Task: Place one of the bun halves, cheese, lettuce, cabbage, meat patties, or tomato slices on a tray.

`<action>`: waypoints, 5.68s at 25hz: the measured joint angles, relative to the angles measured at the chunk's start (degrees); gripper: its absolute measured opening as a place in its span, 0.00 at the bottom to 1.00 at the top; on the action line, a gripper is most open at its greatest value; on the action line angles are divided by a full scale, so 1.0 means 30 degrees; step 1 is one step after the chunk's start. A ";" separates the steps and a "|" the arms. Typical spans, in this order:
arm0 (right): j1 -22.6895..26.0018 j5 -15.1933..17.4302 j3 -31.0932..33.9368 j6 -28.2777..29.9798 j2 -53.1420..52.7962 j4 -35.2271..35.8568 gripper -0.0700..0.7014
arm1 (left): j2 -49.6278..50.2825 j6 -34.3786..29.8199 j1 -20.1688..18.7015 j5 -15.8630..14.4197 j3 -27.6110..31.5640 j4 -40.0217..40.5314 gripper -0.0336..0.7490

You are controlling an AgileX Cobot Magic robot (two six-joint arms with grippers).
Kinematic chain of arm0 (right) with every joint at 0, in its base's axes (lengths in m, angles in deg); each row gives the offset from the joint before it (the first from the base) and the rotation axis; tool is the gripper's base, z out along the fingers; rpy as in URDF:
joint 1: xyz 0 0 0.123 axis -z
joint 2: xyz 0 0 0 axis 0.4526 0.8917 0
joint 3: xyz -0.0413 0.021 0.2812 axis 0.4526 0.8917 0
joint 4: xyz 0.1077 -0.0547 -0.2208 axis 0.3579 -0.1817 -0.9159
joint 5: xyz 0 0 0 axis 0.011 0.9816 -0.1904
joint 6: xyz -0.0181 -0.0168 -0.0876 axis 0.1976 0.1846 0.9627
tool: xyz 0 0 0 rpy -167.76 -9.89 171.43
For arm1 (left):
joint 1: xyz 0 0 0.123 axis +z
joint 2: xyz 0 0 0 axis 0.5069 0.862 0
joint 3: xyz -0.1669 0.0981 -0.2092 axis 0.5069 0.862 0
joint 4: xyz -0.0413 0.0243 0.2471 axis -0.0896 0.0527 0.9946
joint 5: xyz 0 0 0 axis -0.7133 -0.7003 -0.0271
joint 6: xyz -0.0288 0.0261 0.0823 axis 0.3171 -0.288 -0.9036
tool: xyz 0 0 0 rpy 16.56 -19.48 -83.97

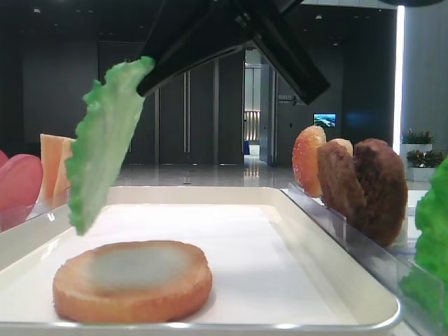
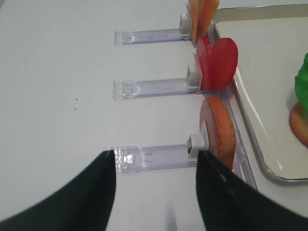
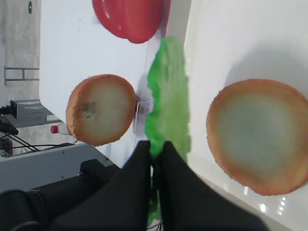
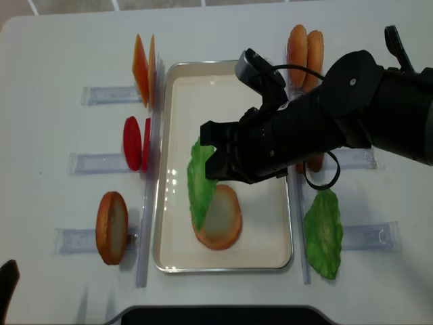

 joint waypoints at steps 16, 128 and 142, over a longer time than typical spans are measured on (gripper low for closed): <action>-0.0930 -0.1479 0.0049 -0.0747 0.0787 0.0271 0.11 | 0.0000 0.0000 0.0000 0.0000 0.0000 0.0000 0.56; 1.4595 1.2292 -0.6410 -0.6272 -0.3758 -2.1458 0.75 | 0.0000 0.0000 0.0000 0.0000 0.0000 0.0000 0.56; 1.7537 1.2323 -0.2596 -0.4333 -0.5942 -1.9816 0.75 | 0.0000 0.0000 0.0000 0.0000 0.0000 0.0000 0.56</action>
